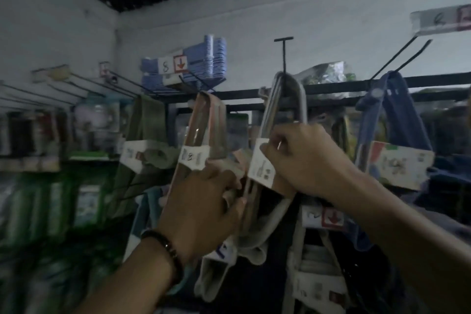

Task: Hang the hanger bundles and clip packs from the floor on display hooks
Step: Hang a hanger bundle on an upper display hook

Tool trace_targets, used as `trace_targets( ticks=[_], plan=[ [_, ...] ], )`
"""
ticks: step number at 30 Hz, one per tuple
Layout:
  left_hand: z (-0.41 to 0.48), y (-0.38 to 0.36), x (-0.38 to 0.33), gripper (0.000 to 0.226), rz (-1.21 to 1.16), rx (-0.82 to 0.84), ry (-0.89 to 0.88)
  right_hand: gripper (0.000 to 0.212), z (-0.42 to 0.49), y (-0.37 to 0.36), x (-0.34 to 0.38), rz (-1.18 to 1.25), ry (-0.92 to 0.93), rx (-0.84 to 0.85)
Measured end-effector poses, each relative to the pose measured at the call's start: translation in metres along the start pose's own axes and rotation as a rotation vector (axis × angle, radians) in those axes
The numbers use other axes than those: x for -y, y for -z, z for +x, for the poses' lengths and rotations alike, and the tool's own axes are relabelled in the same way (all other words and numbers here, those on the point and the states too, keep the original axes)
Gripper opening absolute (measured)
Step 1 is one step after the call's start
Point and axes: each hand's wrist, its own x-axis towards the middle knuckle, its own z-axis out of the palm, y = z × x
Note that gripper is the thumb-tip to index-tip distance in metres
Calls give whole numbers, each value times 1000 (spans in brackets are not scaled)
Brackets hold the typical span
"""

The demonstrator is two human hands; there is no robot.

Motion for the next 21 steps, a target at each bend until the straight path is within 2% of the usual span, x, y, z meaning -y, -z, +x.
trace_targets(
  ticks=[4,8,11,14,17,21],
  plan=[
    [-67,29,19,26,17,139,193,27,-51,-40,49,84,67,199],
    [-158,44,54,21,-42,270,361,35,-116,-101,99,75,152,274],
    [-249,47,84,17,-121,335,528,35,-171,-148,136,219,111,405],
    [-369,55,110,8,-145,470,693,41,-244,-203,191,361,35,535],
    [-498,80,124,17,-182,650,870,37,-325,-255,266,514,-88,806],
    [-648,127,129,27,-193,747,1132,39,-433,-305,373,704,-155,1179]
  ],
)
